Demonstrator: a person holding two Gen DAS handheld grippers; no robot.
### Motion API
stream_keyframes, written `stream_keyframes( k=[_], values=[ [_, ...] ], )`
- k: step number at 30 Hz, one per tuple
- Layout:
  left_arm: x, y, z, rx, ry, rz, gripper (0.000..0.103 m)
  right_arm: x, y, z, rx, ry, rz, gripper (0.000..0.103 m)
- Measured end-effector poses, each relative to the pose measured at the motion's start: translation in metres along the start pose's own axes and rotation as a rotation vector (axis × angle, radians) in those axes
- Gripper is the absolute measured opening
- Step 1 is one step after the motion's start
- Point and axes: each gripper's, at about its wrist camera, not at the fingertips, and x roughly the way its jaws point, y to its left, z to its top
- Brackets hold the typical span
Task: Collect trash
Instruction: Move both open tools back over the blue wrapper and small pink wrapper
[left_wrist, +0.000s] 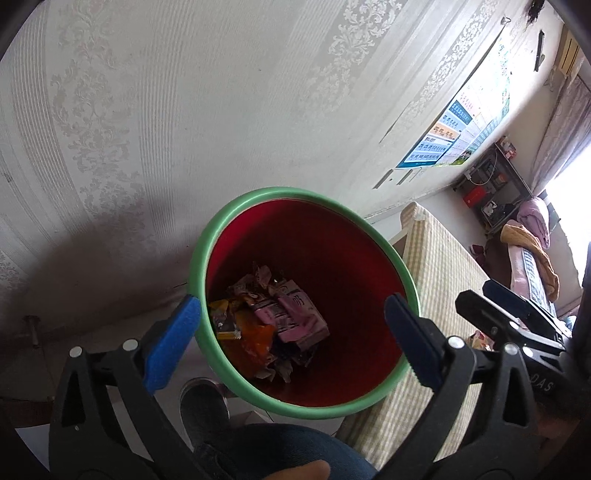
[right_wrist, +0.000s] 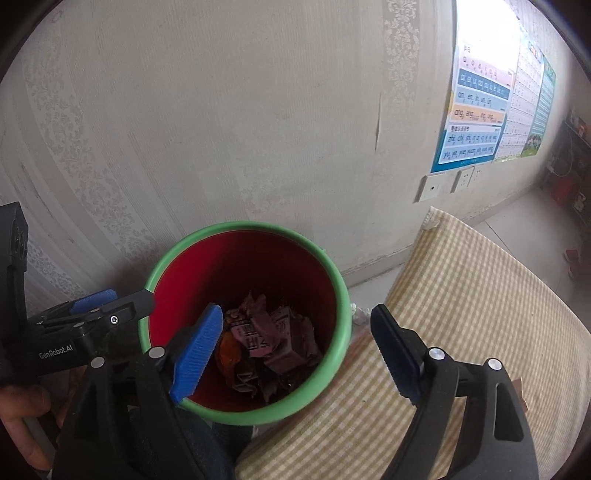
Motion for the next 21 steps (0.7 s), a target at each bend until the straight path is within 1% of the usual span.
stream_keyframes(
  k=[6, 19, 21],
  values=[
    [-0.010, -0.039, -0.010, 0.054, 0.000, -0.035, 0.097, -0.037, -0.026, -0.018, 0.048, -0.026, -0.031, 0.081],
    [-0.037, -0.117, -0.047, 0.180, 0.003, -0.085, 0.097, -0.115, -0.071, -0.059, 0.134, -0.100, -0.085, 0.083],
    [-0.039, -0.129, -0.053, 0.200, 0.010, -0.094, 0.097, -0.126, -0.079, -0.069, 0.149, -0.108, -0.096, 0.086]
  ],
)
